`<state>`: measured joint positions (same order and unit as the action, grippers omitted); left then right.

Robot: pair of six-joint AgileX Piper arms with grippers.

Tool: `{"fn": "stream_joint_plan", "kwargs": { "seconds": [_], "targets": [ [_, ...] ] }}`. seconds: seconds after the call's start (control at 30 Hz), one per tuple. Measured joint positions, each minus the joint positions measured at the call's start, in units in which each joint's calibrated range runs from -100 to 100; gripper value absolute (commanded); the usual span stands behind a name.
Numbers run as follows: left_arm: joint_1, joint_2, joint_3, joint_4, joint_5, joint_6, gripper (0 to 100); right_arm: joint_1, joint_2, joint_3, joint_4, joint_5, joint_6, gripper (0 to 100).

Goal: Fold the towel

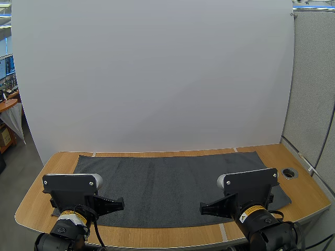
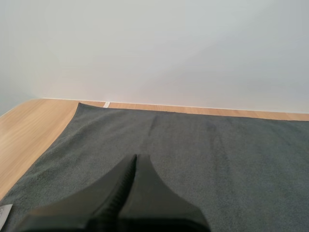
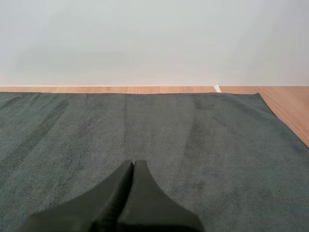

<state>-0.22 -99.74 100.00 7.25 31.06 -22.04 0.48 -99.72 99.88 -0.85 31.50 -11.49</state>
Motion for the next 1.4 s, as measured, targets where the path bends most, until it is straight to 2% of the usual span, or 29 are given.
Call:
{"fn": "stream_joint_plan", "kwargs": {
  "seconds": [1.4],
  "targets": [
    [0.00,0.0,0.0,0.0,0.0,0.0,0,0.0,0.0,0.0,1.8,0.0,0.0,0]
  ]
}}
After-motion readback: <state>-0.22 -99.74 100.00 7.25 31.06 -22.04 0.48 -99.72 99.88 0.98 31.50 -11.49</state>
